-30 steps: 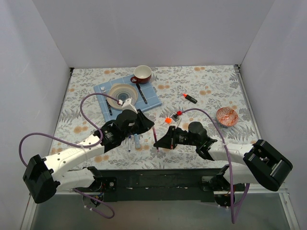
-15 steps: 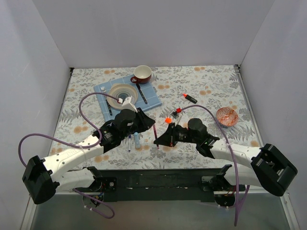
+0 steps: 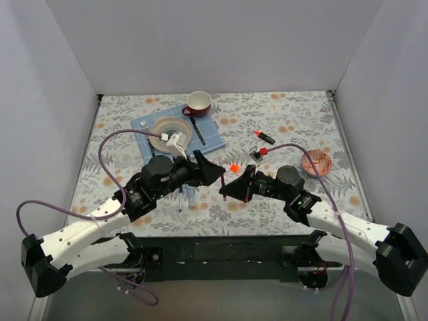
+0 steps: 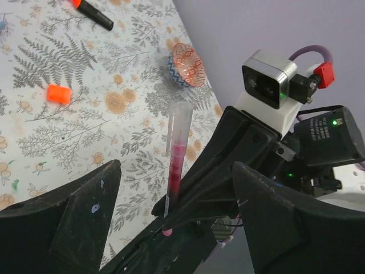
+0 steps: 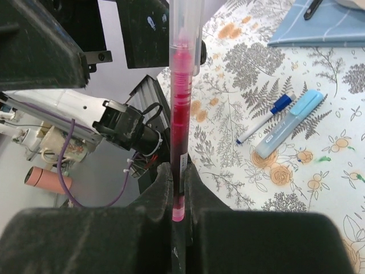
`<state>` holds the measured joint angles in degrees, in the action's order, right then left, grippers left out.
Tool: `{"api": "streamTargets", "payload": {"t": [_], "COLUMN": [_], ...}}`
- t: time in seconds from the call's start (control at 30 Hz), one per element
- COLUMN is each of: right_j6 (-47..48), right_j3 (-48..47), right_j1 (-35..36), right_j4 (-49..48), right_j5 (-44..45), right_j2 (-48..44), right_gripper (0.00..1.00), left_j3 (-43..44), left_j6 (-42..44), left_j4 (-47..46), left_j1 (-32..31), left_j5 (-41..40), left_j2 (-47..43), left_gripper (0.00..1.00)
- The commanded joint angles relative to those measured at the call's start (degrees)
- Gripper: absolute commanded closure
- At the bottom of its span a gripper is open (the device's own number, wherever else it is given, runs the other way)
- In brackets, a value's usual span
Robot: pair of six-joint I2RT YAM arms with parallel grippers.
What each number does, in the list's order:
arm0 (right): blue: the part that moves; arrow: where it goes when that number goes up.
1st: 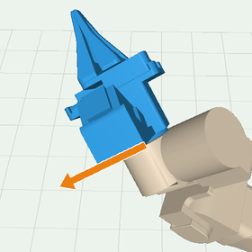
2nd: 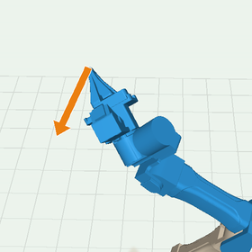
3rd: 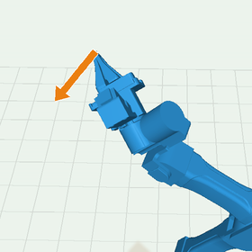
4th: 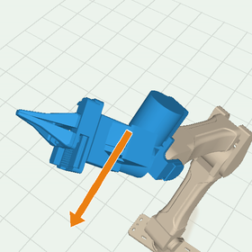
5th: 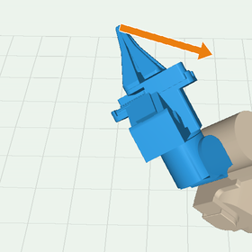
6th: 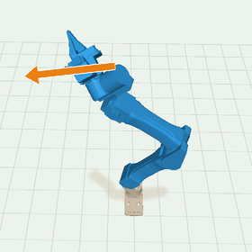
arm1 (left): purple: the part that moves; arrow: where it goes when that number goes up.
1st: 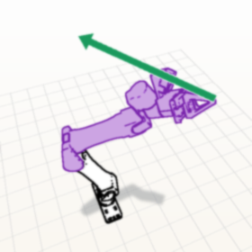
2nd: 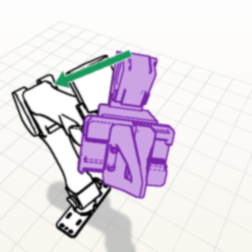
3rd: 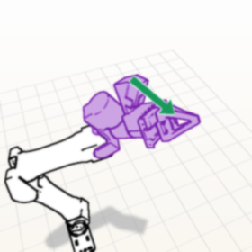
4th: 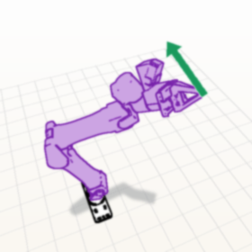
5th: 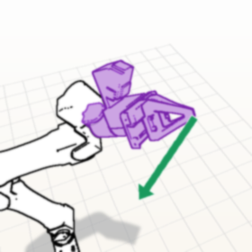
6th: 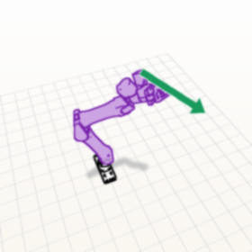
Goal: Insert the pens into the pen caps
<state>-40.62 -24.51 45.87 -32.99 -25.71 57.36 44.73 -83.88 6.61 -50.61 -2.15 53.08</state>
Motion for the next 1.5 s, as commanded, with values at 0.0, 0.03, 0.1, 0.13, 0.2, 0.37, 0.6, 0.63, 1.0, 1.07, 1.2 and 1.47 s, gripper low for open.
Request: {"api": "streamTargets", "payload": {"t": [0.0,0.03,0.1,0.13,0.2,0.37,0.6,0.63,1.0,1.07,1.2,1.47], "right_j6": [2.6,2.6,2.5,2.4,2.2,2.1,1.7,1.6,1.1,1.0,0.7,1.6], "right_j3": [-0.6,-0.4,0.3,0.6,1.0,1.4,1.5,1.5,1.2,0.9,1.1,-0.9], "right_j1": [0.0,0.0,0.0,-0.1,0.0,-0.1,0.0,0.0,-0.1,-0.1,-0.1,0.0], "right_j4": [1.3,1.4,1.5,1.7,2.2,3.7,4.2,4.2,3.8,3.8,3.7,3.8], "right_j5": [-1.4,-1.5,-2.1,-2.1,-2.1,-2.8,-3.3,-3.3,-4.7,-5.0,-5.0,-3.0], "right_j2": [-3.9,-4.4,-6.3,-6.8,-8.5,-11.2,-12.2,-12.3,-12.5,-12.3,-12.6,-11.5], "right_gripper": [0.99,0.99,0.99,0.99,0.99,0.99,0.99,0.99,0.99,0.99,0.99,0.99], "left_j3": [1.1,1.3,2.5,2.9,3.6,4.9,6.0,6.4,8.0,7.7,7.1,6.2], "left_j6": [5.4,5.7,6.8,6.9,7.1,8.1,9.1,9.3,10.7,10.9,11.3,11.7], "left_j4": [-3.9,-4.1,-4.2,-4.6,-5.0,-6.2,-10.3,-10.2,-9.9,-9.8,-10.3,-10.4], "left_j1": [0.0,-0.1,0.0,0.0,0.0,0.0,0.0,0.0,0.0,0.0,0.0,0.0], "left_j5": [5.0,5.4,6.3,6.3,6.2,5.5,9.3,9.8,11.0,10.5,11.2,16.6], "left_j2": [-1.6,-1.4,-1.0,-0.9,-0.3,0.3,1.7,2.6,4.8,4.3,4.0,5.1], "left_gripper": [0.21,0.21,0.21,0.21,0.21,0.23,0.31,0.33,0.55,0.53,0.52,1.00]}}
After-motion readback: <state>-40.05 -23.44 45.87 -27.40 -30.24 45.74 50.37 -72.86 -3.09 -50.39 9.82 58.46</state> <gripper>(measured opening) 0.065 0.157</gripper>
